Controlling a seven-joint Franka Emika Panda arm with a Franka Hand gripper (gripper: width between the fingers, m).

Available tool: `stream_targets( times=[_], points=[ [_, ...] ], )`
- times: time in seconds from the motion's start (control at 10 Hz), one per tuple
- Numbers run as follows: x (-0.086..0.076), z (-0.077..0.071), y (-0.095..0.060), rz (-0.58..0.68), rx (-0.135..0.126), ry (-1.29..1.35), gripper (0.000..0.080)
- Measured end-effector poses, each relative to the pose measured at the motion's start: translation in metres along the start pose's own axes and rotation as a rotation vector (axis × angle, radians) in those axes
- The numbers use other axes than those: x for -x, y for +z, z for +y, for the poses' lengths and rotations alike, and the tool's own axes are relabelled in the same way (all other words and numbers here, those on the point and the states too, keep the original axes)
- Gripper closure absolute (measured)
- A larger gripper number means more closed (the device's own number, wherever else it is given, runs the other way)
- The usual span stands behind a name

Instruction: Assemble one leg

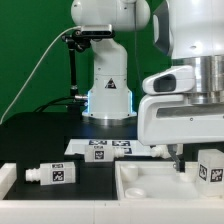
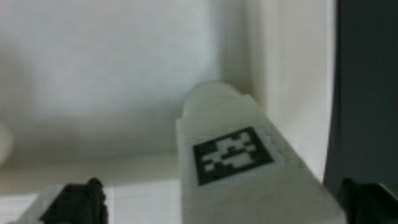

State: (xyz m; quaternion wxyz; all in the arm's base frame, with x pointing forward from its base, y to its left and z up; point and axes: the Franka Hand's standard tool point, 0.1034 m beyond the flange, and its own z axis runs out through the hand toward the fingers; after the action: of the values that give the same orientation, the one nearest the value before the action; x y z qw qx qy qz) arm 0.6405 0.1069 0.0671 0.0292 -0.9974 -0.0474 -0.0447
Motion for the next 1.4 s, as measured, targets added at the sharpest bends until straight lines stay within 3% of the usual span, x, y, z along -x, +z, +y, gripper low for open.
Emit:
stream_targets(
  times=[0.2, 0.4, 0.5, 0.6, 0.8, 1.2, 1.4],
  points=[
    [0.0002, -0.0015, 0.0003, -0.001, 0.006, 0.000, 0.0151],
    [0.0003, -0.0014, 0.0005, -0.001, 0.006, 0.045, 0.0398],
    [0.0004, -0.0017, 0.0007, -0.001, 0.005, 0.122, 0.0398],
    [0.0004, -0.0016, 0.0008, -0.001, 0.005, 0.202, 0.0515],
    [0.0011, -0.0026, 0.0014, -0.001, 0.009, 0.381, 0.0515],
    [0.0010, -0.0081, 0.0027, 0.001, 0.050, 1.067, 0.0515],
    [0.0002, -0.0047, 0.0028, -0.013, 0.007, 1.394, 0.0515]
  ],
)
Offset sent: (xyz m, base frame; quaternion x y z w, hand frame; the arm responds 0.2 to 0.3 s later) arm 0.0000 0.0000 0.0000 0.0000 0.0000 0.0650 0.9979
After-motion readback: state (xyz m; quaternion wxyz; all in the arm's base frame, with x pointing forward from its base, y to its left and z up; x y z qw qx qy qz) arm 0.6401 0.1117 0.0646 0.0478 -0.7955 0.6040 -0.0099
